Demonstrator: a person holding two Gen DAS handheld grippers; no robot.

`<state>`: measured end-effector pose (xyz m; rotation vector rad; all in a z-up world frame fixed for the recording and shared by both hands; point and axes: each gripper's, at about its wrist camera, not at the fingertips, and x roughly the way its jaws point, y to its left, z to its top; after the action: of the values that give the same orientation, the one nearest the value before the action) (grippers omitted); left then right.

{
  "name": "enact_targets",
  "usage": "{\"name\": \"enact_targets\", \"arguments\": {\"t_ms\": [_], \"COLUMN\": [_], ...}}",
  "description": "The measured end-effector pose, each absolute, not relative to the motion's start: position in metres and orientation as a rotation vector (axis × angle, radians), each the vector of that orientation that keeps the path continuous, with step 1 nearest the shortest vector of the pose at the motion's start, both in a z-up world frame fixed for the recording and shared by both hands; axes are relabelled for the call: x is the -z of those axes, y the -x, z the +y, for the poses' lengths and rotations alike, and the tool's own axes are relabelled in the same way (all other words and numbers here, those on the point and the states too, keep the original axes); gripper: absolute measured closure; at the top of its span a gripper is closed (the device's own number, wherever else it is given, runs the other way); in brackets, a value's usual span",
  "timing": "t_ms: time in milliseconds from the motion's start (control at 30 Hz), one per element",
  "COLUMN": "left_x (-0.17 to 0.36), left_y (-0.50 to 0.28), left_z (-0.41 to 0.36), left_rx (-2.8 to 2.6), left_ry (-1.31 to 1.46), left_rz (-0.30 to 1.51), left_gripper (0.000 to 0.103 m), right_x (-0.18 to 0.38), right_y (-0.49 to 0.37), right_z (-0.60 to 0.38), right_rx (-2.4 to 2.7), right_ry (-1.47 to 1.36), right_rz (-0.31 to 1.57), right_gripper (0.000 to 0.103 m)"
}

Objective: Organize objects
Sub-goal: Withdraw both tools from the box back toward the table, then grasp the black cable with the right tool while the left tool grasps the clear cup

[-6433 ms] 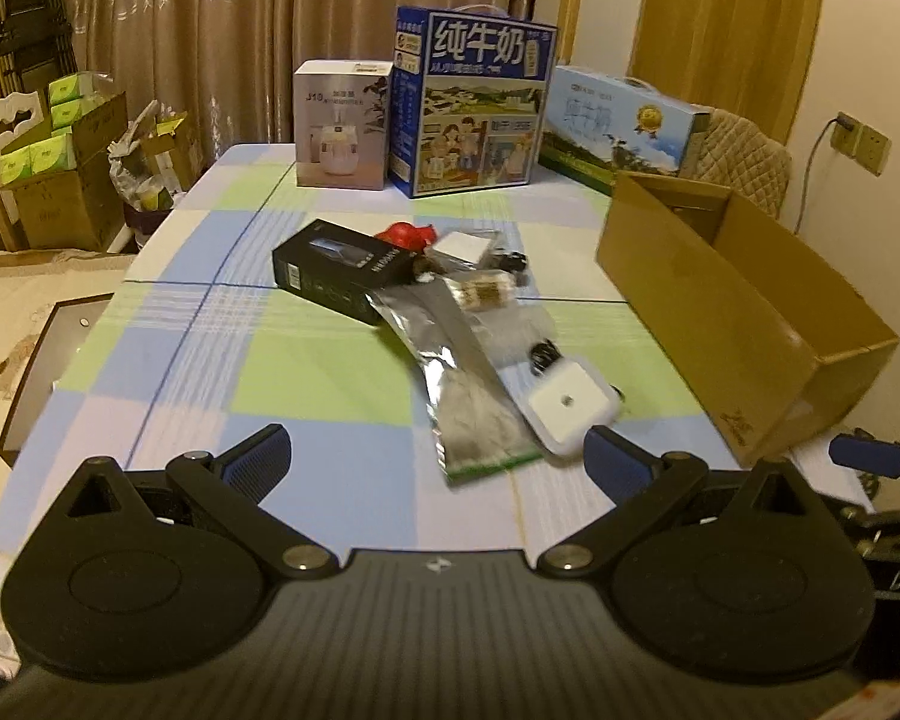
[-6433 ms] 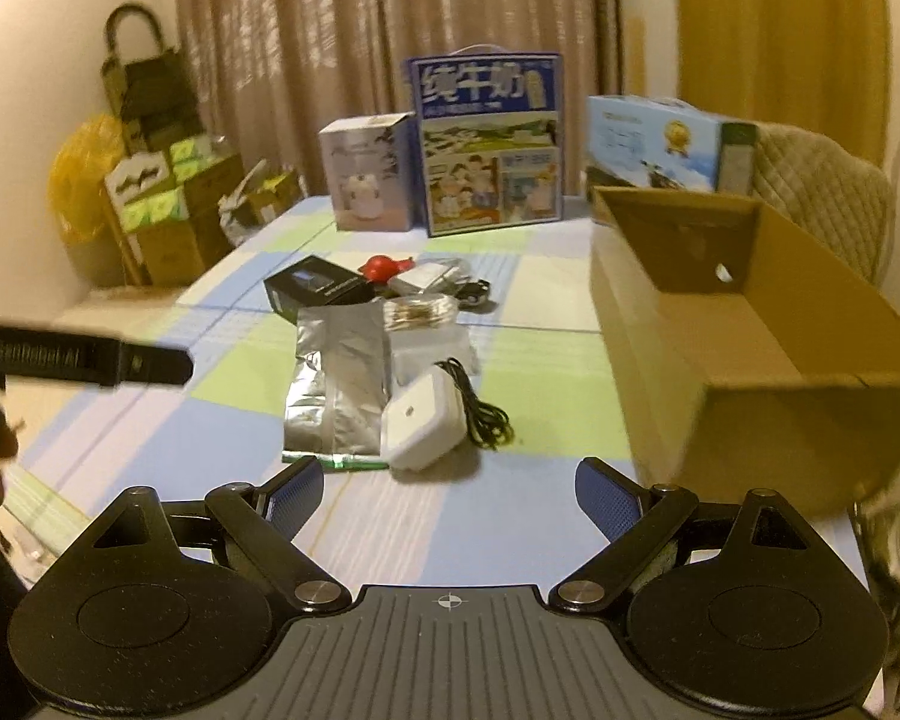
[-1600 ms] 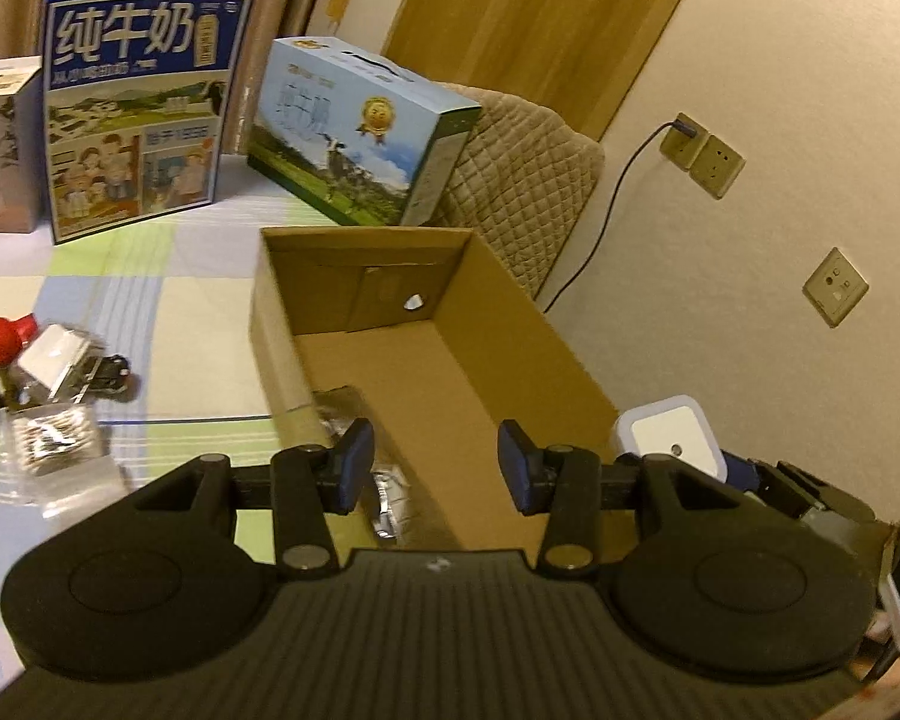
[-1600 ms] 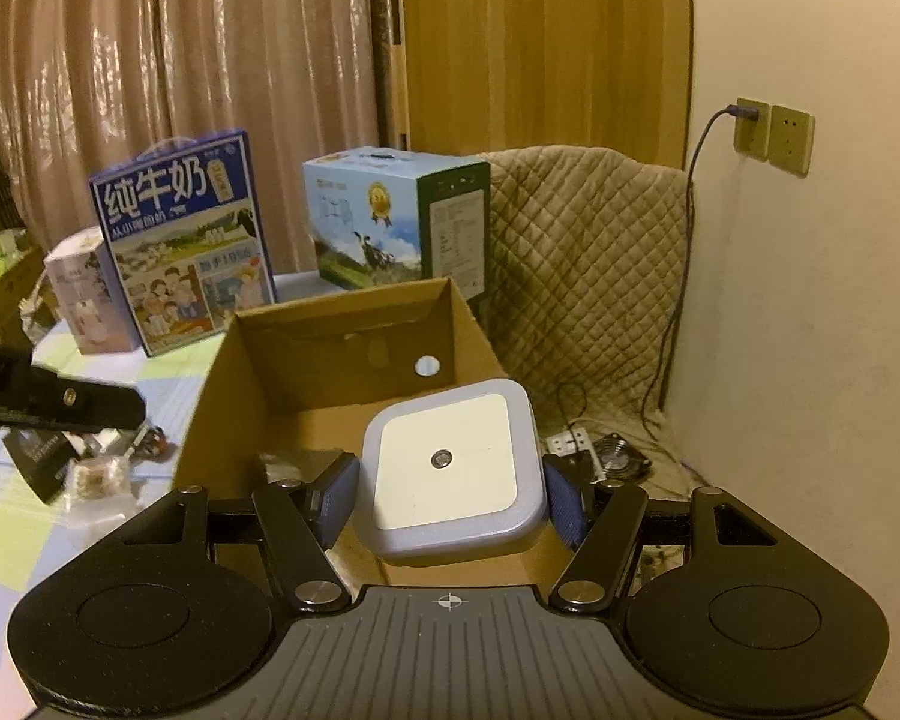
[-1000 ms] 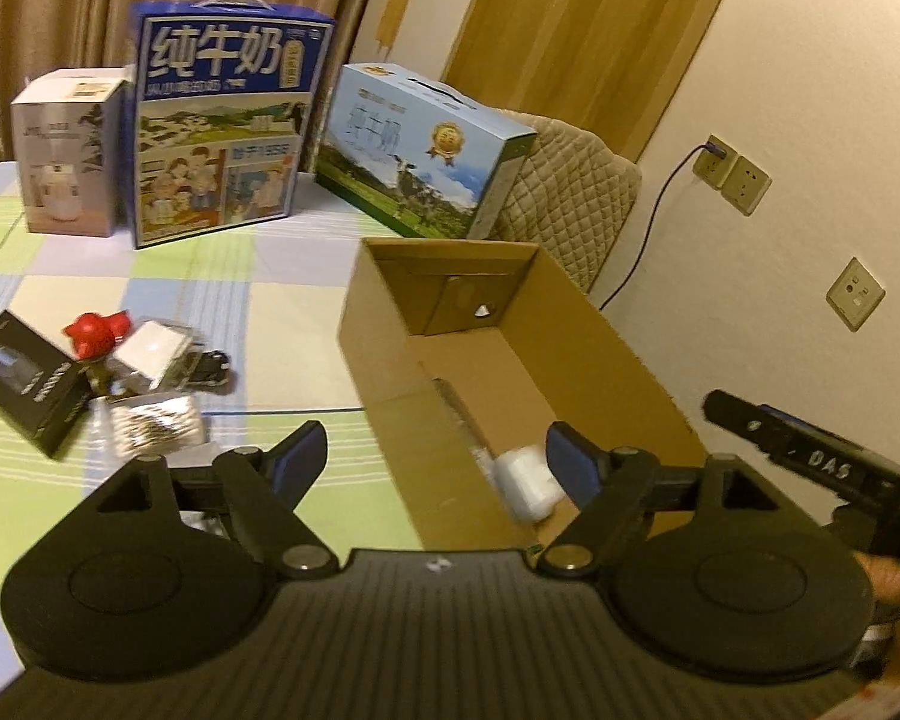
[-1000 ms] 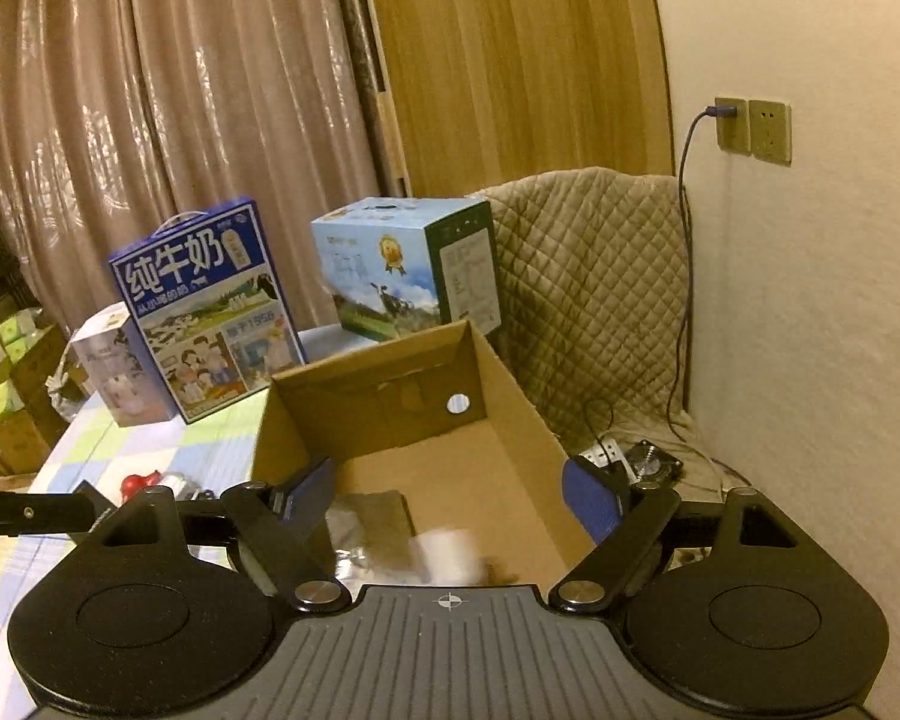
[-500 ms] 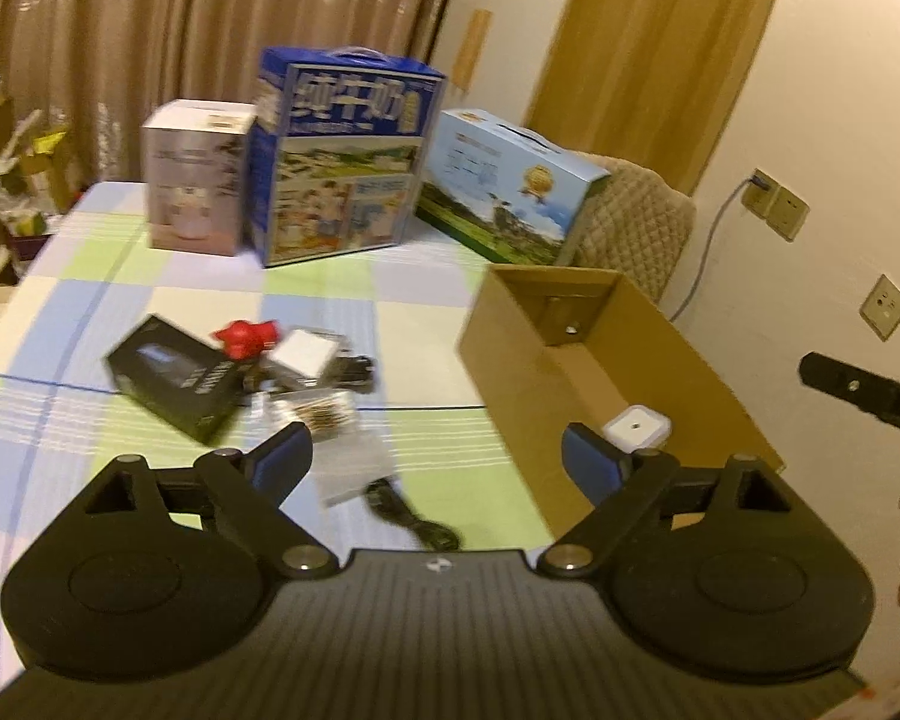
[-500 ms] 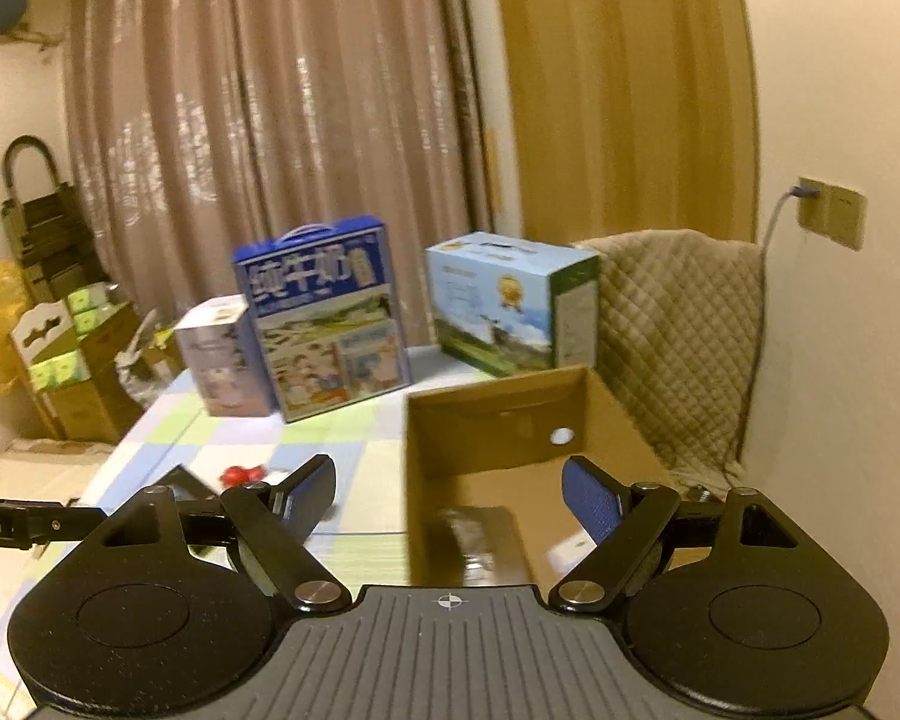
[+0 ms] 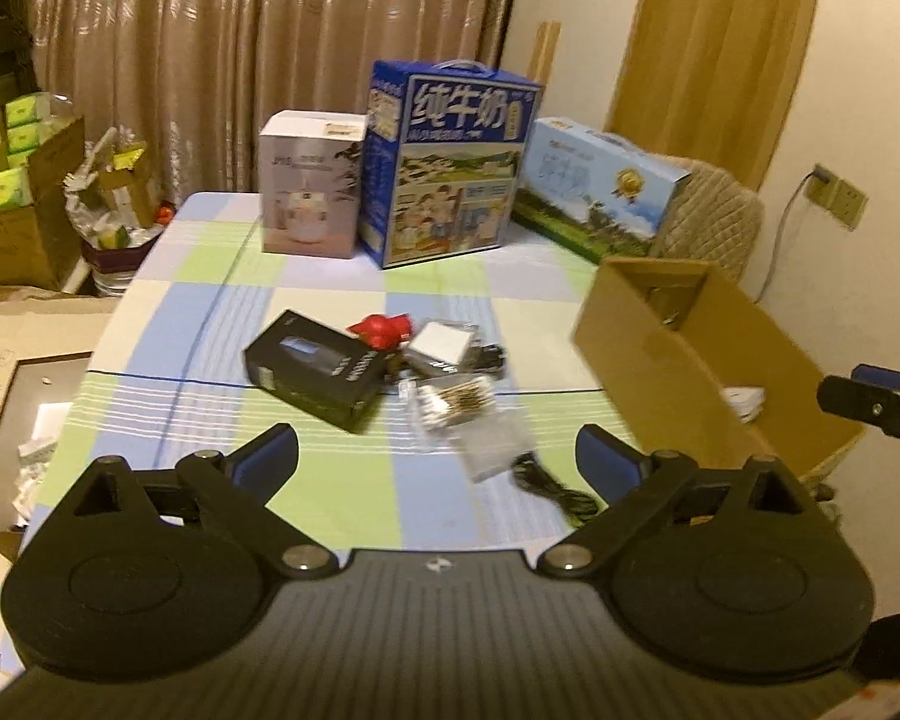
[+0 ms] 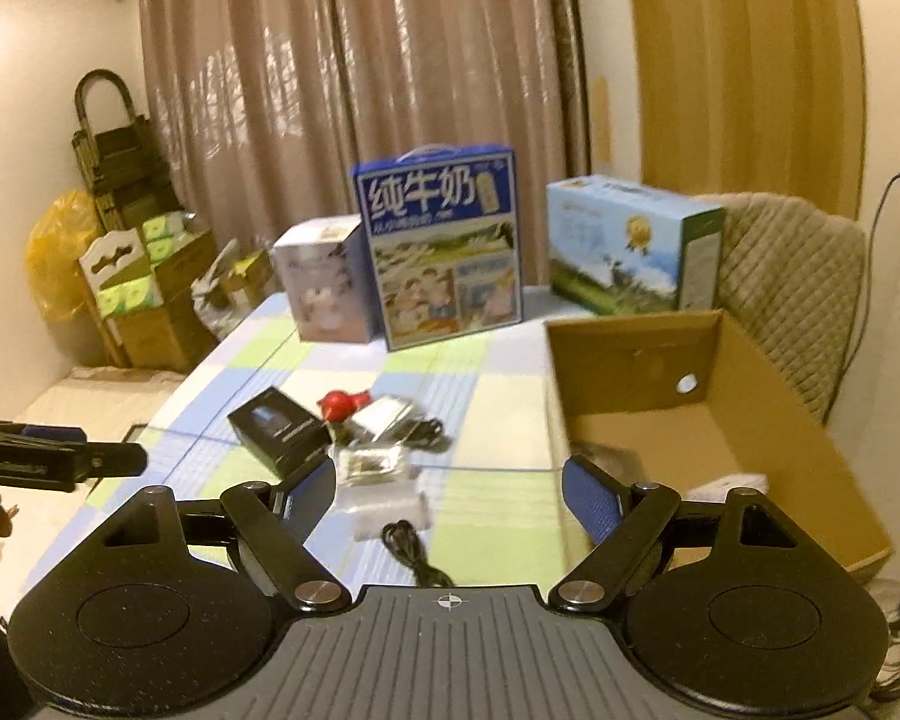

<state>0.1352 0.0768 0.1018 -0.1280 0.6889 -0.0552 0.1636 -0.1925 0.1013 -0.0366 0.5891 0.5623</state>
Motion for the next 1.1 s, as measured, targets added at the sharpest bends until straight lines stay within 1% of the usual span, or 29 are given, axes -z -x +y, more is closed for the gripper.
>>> {"name": "enact_targets", "arguments": {"t_ms": [300,533,567,600,667,833,900,1100], "left_x": [-0.048,-0.014,-0.01,-0.005,0.004,0.02,0.023,0.026], "left_y": [-0.161,-0.184,-0.188,-0.193,-0.201,-0.223,-0.23,-0.246], "left_z": [0.085,0.086,0.085,0.084,0.083,0.08,0.078,0.071], "left_rx": [0.006,0.037,0.042,0.05,0.056,0.083,0.095,0.115], "left_ry": [0.08,0.103,0.099,0.096,0.103,0.112,0.105,0.043], "left_rz": [0.768,0.824,0.828,0.83,0.834,0.863,0.863,0.846], "left_gripper": [0.006,0.006,0.006,0.006,0.006,0.006,0.006,0.006], "right_x": [-0.04,0.003,0.01,0.016,0.028,0.042,0.047,0.064], "right_y": [-0.187,-0.207,-0.211,-0.214,-0.222,-0.243,-0.251,-0.269], "right_z": [-0.168,-0.151,-0.148,-0.146,-0.14,-0.125,-0.119,-0.103], "right_rx": [-0.607,-0.63,-0.635,-0.639,-0.655,-0.684,-0.69,-0.742], "right_ry": [0.02,0.048,0.058,0.066,0.067,0.129,0.172,0.286], "right_rz": [0.691,0.725,0.733,0.745,0.778,0.8,0.806,0.846], "right_gripper": [0.023,0.023,0.025,0.03,0.036,0.044,0.051,0.062]}}
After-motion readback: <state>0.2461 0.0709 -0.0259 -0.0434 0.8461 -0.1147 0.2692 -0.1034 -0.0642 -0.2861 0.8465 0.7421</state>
